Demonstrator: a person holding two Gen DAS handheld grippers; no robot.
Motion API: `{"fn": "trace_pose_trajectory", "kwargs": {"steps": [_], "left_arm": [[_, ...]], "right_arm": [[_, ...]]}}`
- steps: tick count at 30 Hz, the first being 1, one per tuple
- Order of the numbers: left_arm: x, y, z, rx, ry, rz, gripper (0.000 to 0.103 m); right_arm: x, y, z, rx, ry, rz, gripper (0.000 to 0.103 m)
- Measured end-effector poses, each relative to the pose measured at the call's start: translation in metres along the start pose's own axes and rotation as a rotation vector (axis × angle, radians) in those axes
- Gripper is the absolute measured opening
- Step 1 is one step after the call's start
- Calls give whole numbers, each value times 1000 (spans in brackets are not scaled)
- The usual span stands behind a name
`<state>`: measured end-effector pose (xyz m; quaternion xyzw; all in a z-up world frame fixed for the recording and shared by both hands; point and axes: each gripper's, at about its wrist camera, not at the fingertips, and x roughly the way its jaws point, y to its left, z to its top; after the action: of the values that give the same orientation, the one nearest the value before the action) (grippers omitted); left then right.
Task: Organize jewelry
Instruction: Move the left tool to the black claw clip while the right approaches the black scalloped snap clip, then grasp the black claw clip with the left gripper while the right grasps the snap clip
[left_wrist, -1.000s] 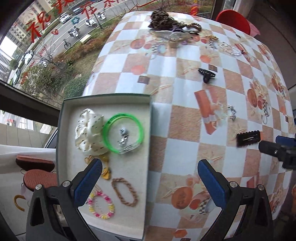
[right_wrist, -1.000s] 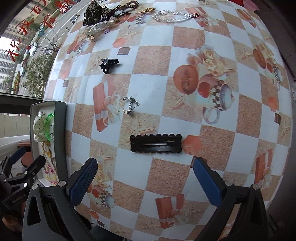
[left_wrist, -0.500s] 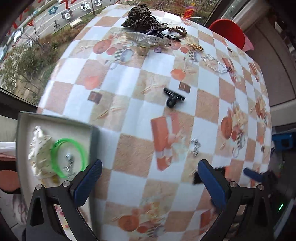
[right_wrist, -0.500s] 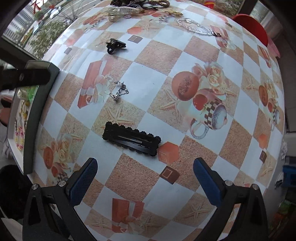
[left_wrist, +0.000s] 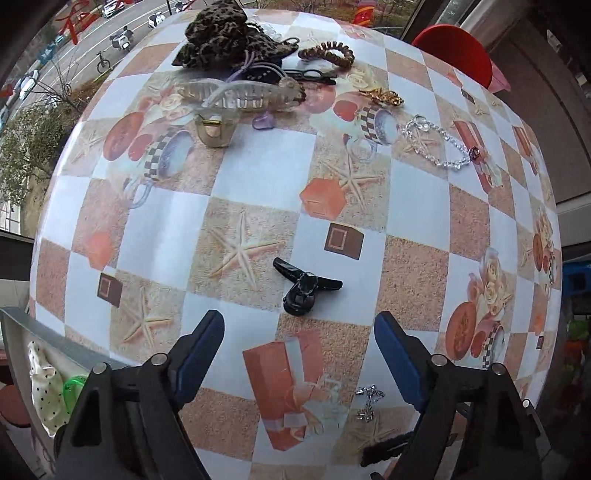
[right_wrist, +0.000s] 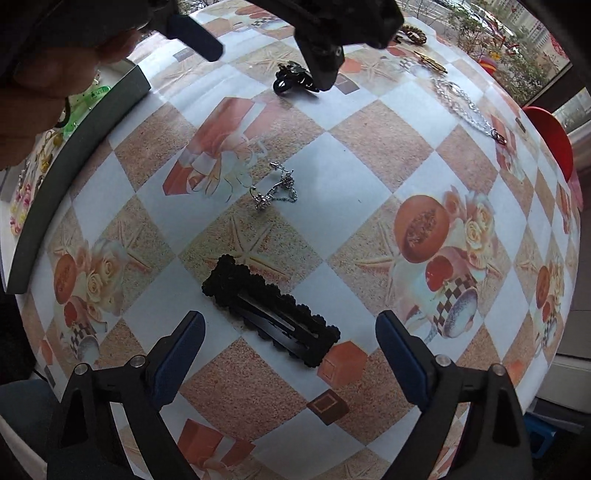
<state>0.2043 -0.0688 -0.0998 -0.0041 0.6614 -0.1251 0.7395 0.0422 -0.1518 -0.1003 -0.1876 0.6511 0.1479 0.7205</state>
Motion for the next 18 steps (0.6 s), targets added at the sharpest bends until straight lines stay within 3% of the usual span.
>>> {"fn": "trace_pose_trajectory", "kwargs": {"steps": [3, 5, 10, 13, 14, 15, 17, 18], "left_arm": [[11, -5, 3, 4, 10, 9, 87], [16, -8, 5, 11, 21, 8, 76], [21, -19, 9, 46, 12, 31, 74], [20, -24, 9, 67, 0, 54, 59], [19, -25, 9, 76, -4, 59, 49], [18, -26, 8, 86, -8, 62, 43], [17, -26, 8, 90, -8, 48, 21], [16, -26, 7, 86, -7, 36, 21]], "right_arm": [[6, 3, 4, -17, 11, 3, 86], [7, 5, 5, -23, 8, 6, 85], [9, 3, 3, -33, 9, 10, 83], [8, 5, 1, -44, 7, 12, 77], [8, 8, 0, -48, 7, 12, 75], [4, 5, -4, -50, 7, 14, 69], [-1, 8, -7, -49, 3, 14, 54], [-1, 9, -7, -44, 6, 14, 46]]}}
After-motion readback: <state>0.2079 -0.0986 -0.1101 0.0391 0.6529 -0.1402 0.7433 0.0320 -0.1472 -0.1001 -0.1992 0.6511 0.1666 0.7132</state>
